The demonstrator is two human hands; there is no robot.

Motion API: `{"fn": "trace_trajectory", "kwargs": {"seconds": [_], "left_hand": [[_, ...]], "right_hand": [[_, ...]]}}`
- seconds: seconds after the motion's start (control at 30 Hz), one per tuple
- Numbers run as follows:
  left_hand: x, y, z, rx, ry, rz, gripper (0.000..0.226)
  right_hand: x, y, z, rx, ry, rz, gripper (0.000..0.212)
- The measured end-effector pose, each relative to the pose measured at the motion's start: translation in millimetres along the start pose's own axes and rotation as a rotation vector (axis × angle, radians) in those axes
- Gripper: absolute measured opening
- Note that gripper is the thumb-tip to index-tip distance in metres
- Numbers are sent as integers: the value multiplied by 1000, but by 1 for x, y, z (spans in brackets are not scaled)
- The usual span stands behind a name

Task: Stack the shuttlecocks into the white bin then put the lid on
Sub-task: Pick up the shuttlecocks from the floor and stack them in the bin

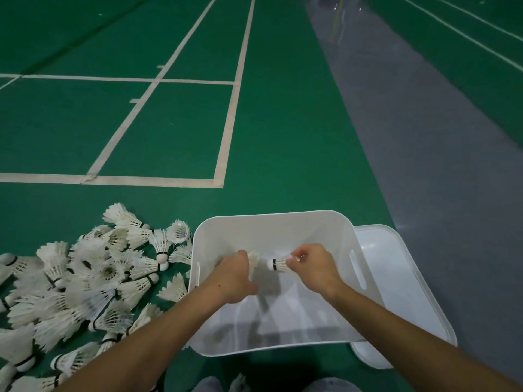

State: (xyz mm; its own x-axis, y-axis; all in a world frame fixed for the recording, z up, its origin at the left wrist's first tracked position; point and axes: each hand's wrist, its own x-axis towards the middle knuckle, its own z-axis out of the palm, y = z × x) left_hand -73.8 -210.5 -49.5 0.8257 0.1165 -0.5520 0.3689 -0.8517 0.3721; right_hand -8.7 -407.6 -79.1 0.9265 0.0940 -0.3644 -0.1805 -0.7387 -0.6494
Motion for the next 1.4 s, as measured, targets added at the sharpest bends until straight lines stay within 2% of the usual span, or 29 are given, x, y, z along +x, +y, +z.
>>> {"fn": "trace_trajectory", "kwargs": {"seconds": [0.17, 0.4, 0.5, 0.67, 0.8, 0.87, 0.97, 1.07, 1.13, 1.23, 1.3, 1.4], "left_hand": [[14, -4, 2, 40, -142, -58, 77], [29, -7, 0, -25, -129, -105, 83], [34, -8, 3, -57, -128, -122, 85], [37, -8, 5, -72, -134, -137, 84], [35, -8, 1, -140, -101, -130, 77], [30, -9, -1, -205, -77, -105, 69], [15, -6, -8, -292, -23, -35, 72], [-11, 0, -21, -389, 38, 77, 74], [-34, 0, -32, -432, 108, 180, 61], [-73, -6, -46, -456, 237, 358, 40], [-99, -14, -52, -476, 326, 459, 30], [-132, -34, -50, -469, 481, 463, 22]], "right_hand": [[12, -4, 13, -152, -4, -39, 13], [28, -17, 37, -141, -20, -47, 12], [32, -17, 47, -141, -80, -42, 10], [38, -16, 67, 50, -171, -21, 19], [38, -19, 65, 305, -227, 100, 19], [35, -21, 59, 316, -261, 114, 15], [28, -22, 42, 242, -246, 112, 29], [9, -27, 16, 131, -176, 45, 30], [-9, -31, 2, 128, -120, -67, 29], [-54, -41, -16, 131, -49, -290, 17], [-93, -50, -30, 168, -47, -420, 11], [-150, -57, -45, 193, -152, -585, 12]]}}
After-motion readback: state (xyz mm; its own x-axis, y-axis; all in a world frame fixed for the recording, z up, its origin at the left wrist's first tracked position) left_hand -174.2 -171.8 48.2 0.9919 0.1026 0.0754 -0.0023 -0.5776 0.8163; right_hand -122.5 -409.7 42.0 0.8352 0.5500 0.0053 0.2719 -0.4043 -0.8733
